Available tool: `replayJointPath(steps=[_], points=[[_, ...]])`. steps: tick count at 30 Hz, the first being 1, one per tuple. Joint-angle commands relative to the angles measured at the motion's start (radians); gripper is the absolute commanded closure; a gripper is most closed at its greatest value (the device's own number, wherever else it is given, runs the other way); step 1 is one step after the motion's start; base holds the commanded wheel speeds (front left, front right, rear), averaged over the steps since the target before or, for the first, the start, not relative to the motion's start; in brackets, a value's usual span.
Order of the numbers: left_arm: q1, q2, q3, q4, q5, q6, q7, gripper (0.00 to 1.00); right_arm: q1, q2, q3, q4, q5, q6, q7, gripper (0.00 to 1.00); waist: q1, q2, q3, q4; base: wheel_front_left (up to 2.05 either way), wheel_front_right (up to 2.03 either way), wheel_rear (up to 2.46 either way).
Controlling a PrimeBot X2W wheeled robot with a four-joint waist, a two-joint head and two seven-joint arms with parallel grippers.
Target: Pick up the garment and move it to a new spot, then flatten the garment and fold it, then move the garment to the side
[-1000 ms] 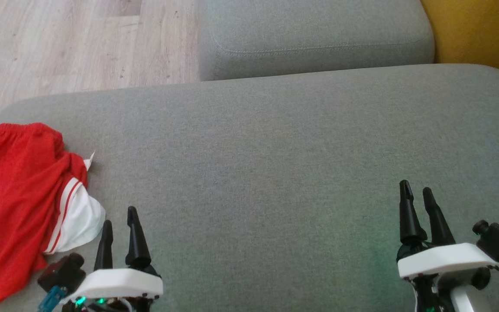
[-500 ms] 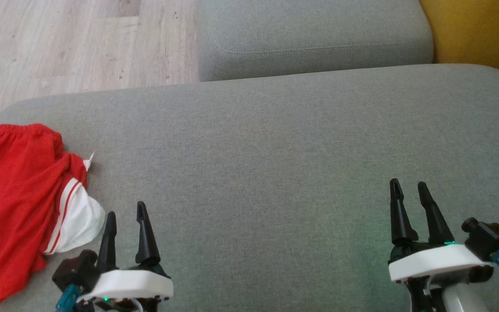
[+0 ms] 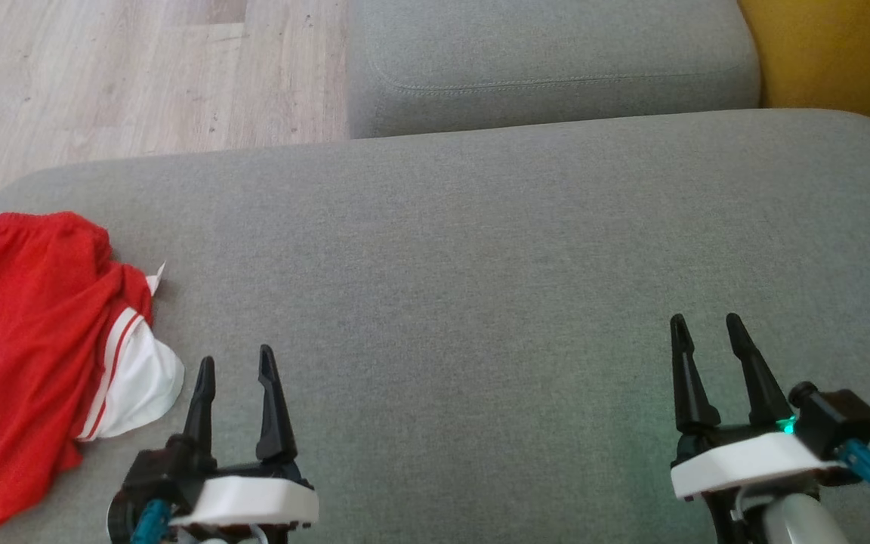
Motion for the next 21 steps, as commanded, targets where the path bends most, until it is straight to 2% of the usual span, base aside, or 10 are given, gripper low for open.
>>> replayJointPath(steps=[1, 14, 21], points=[[-0.028, 0.005, 0.014, -0.041, 0.028, 0.008, -0.013, 0.0, -0.015, -0.008, 0.018, -0.03, -0.029, 0.007, -0.014, 0.0, -0.0001, 0.0, 0.0, -0.001, 0.0, 0.0, 0.0], [-0.028, 0.006, -0.017, -0.044, 0.171, 0.04, -0.051, 0.0, -0.014, -0.009, 0.018, -0.01, -0.159, 0.007, -0.052, 0.0, -0.0001, 0.0, 0.002, -0.007, 0.0, 0.0, 0.0], [-0.03, 0.006, -0.014, -0.032, 0.164, 0.036, -0.052, 0.0, -0.014, -0.009, 0.017, -0.002, -0.153, 0.008, -0.053, 0.0, -0.0001, 0.0, 0.001, -0.005, 0.0, 0.0, 0.0]])
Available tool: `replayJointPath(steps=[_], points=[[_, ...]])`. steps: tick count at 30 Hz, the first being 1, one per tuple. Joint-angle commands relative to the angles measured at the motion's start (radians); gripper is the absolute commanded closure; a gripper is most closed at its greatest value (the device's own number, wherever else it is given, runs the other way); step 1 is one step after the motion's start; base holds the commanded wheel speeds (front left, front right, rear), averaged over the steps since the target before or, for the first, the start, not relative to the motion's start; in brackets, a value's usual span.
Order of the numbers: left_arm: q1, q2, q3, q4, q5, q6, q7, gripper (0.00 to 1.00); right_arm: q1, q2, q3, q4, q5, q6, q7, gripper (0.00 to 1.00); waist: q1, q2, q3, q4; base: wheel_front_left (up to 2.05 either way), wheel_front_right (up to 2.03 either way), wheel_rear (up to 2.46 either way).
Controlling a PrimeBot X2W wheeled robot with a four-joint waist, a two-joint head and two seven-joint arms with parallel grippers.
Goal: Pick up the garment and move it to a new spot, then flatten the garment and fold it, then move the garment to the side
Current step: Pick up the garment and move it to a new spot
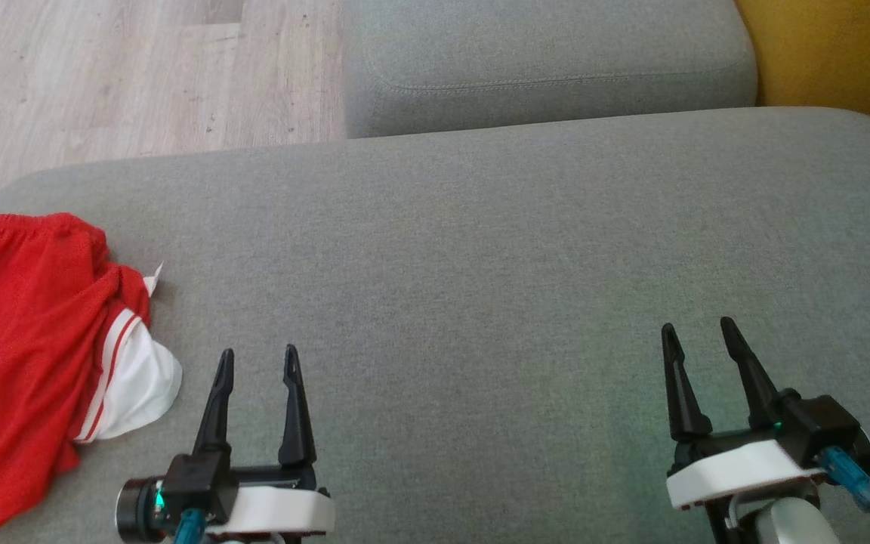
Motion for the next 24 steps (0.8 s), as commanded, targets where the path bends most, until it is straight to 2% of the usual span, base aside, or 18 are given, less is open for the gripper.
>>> replayJointPath(steps=[1, 7, 14, 24], points=[[-0.03, 0.004, 0.024, -0.027, 0.002, 0.001, -0.012, 0.0, -0.015, -0.009, 0.023, -0.027, 0.0, 0.007, -0.012, 0.0, -0.0001, 0.0, -0.001, 0.0, 0.0, 0.0, 0.0], [-0.028, 0.004, 0.028, -0.024, -0.002, -0.003, -0.012, 0.0, -0.014, -0.009, 0.025, -0.022, 0.004, 0.007, -0.012, 0.0, -0.0001, 0.0, -0.005, -0.001, 0.0, 0.0, 0.0], [-0.037, 0.004, 0.025, -0.027, -0.012, 0.007, -0.012, 0.0, -0.003, -0.009, 0.01, -0.016, -0.003, 0.007, -0.012, 0.0, -0.0001, 0.0, -0.004, 0.036, 0.0, 0.0, 0.0], [-0.03, 0.004, 0.038, -0.035, -0.001, 0.016, -0.012, 0.0, 0.001, -0.009, 0.01, -0.034, -0.012, 0.007, -0.012, 0.0, -0.0001, 0.0, 0.012, 0.229, 0.0, 0.0, 0.0]])
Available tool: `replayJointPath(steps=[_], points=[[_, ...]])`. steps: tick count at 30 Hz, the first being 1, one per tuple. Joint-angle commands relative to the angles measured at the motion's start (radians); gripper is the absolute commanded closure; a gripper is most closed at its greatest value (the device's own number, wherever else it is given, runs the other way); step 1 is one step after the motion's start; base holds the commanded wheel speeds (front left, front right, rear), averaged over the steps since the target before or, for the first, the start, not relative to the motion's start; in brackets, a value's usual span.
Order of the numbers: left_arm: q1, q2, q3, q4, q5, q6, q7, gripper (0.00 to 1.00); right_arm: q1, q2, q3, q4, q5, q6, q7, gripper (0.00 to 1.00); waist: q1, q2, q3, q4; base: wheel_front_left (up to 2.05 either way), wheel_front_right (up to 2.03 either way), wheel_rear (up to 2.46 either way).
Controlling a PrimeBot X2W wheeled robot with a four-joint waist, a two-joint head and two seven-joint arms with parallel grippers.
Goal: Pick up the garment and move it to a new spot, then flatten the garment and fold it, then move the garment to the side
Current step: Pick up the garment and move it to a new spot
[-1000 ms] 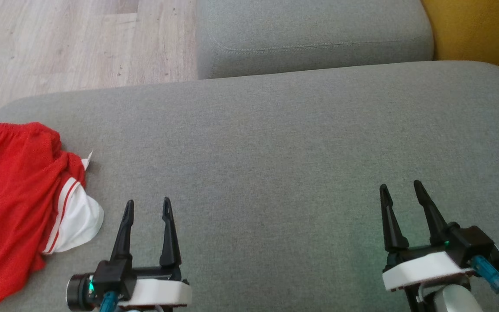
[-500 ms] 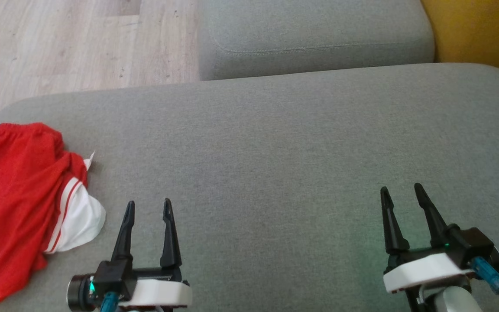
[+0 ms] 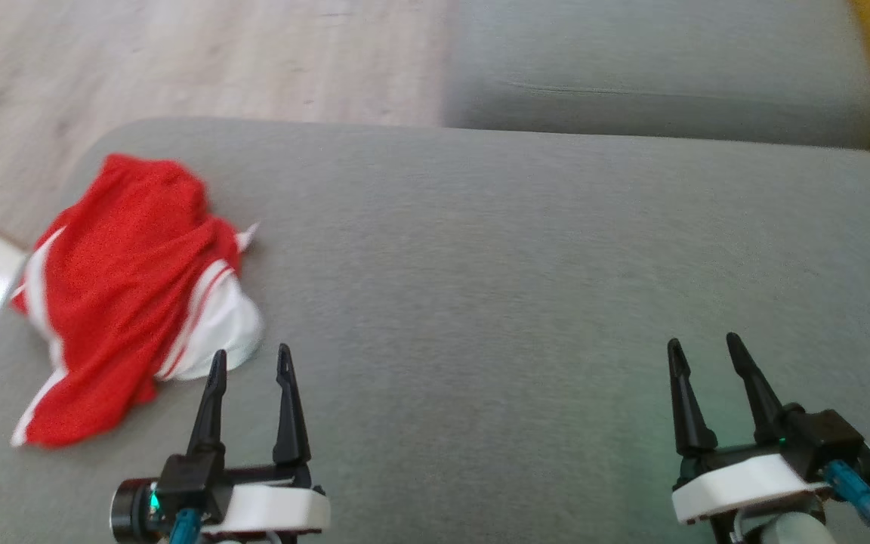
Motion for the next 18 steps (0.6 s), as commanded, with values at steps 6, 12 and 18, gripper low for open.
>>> replayJointPath(steps=[6, 12, 18], points=[[-0.013, 0.003, 0.047, -0.047, -0.003, 0.0, -0.01, 0.0, -0.025, -0.009, 0.053, -0.035, -0.014, 0.007, -0.011, 0.0, 0.0, 0.0, 0.002, 0.172, 0.0, 0.0, 0.0], [0.001, 0.003, 0.06, -0.047, -0.007, -0.008, -0.01, 0.0, -0.017, -0.009, 0.071, -0.031, -0.015, 0.007, -0.011, 0.0, 0.0, 0.0, -0.006, 0.269, 0.0, 0.0, 0.0], [0.009, 0.003, 0.072, -0.046, 0.002, -0.013, -0.01, 0.0, -0.016, -0.009, 0.083, -0.031, -0.015, 0.007, -0.011, 0.0, 0.0, 0.0, -0.001, 0.31, 0.0, 0.0, 0.0]])
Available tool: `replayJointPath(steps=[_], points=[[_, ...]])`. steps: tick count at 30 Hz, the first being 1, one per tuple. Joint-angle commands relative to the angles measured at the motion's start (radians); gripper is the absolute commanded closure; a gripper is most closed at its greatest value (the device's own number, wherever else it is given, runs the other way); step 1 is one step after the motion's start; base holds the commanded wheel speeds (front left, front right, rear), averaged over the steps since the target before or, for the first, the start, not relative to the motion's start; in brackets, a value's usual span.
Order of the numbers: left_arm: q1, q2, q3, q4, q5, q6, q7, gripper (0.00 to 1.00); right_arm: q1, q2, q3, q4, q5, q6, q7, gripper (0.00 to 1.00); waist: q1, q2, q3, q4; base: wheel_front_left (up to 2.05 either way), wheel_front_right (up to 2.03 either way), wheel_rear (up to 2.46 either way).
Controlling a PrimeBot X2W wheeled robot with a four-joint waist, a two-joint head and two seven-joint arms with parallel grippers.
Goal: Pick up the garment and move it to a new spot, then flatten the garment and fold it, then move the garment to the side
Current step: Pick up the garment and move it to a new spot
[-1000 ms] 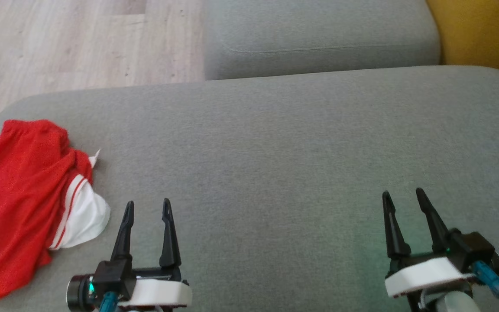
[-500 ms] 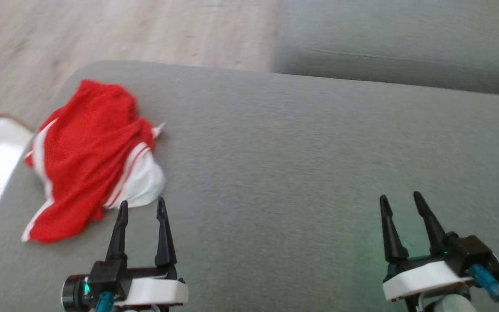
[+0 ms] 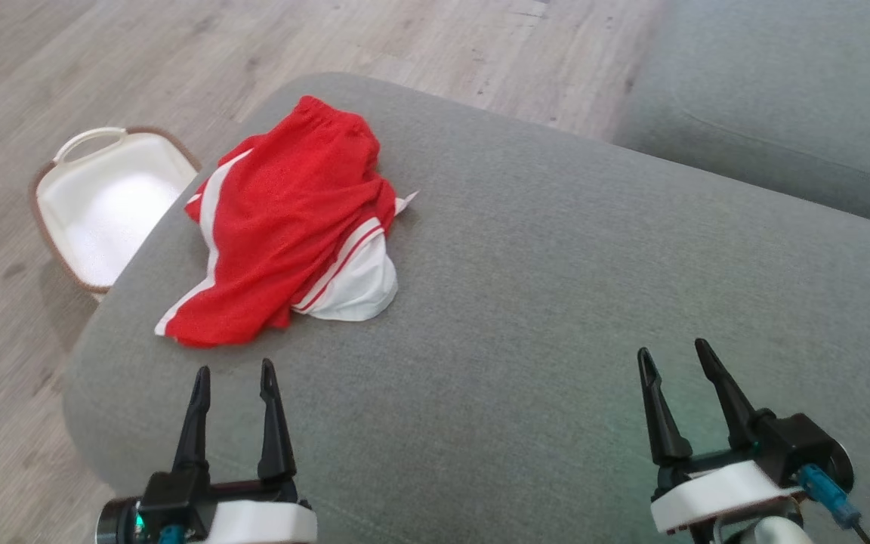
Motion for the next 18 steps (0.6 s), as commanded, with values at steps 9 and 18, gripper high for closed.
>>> replayJointPath(steps=[9, 18], points=[[-0.121, 0.0, 0.09, -0.076, 0.082, -0.023, -0.006, 0.0, -0.023, -0.009, 0.018, -0.043, -0.043, 0.007, -0.011, 0.0, 0.0, 0.0, 0.08, 0.009, 0.0, 0.0, 0.0], [-0.462, 0.054, 0.162, -0.076, 0.133, -0.124, -0.006, 0.0, -0.095, -0.066, 0.018, -0.066, -0.126, 0.007, -0.011, 0.0, 0.0, 0.0, 0.291, -0.014, 0.0, 0.0, 0.0]])
